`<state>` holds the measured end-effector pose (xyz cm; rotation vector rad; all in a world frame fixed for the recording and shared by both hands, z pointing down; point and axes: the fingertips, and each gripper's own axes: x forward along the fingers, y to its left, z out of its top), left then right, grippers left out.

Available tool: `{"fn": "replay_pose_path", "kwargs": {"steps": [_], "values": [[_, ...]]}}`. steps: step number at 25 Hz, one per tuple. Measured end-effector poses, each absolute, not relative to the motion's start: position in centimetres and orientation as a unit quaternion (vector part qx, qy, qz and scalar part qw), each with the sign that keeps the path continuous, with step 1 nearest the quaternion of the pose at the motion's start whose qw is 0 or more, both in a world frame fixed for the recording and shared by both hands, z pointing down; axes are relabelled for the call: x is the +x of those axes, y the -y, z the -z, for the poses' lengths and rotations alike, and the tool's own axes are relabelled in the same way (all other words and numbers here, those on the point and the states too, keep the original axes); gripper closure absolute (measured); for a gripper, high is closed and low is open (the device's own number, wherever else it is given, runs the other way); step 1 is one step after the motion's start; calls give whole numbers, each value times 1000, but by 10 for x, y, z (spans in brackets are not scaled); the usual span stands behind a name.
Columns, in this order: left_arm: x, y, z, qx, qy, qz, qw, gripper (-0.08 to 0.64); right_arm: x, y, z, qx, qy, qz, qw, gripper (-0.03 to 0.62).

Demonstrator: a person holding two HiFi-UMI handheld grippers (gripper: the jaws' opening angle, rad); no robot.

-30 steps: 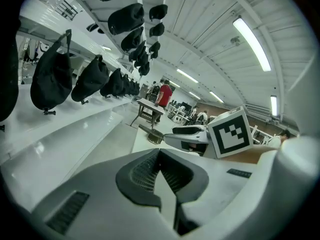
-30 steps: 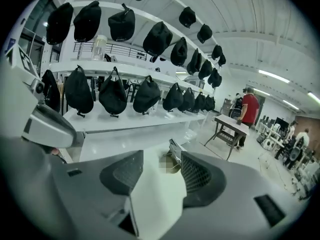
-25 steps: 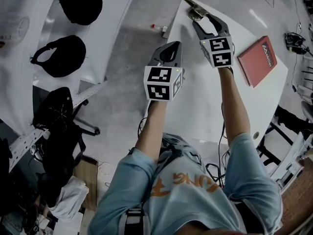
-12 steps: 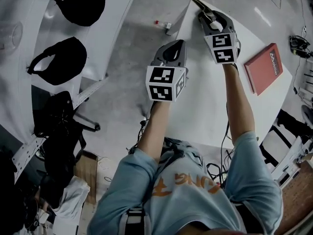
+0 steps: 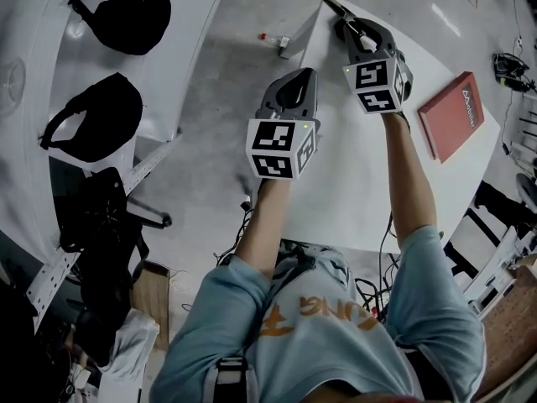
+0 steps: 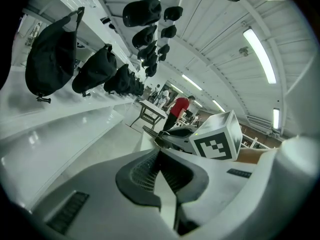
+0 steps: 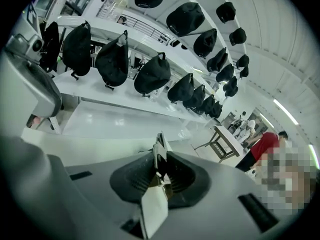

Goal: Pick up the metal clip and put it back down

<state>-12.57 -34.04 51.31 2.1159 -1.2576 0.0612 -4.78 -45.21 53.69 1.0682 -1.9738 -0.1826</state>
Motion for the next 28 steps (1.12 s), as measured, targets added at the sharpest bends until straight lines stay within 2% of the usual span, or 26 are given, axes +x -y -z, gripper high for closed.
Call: {"fn": "replay_pose_path", "kwargs": {"steps": [5, 12, 28], "values": [[-122, 342, -513, 811, 478, -17, 337, 538, -46, 451, -529, 425, 779, 107, 448, 558], [-116, 336, -513, 819, 472, -40, 322, 538, -41, 439, -521, 432, 784, 88, 437, 565], [-110, 291, -481, 793, 534, -30, 291, 538, 7, 361, -460, 499, 822, -1, 276, 565]]}}
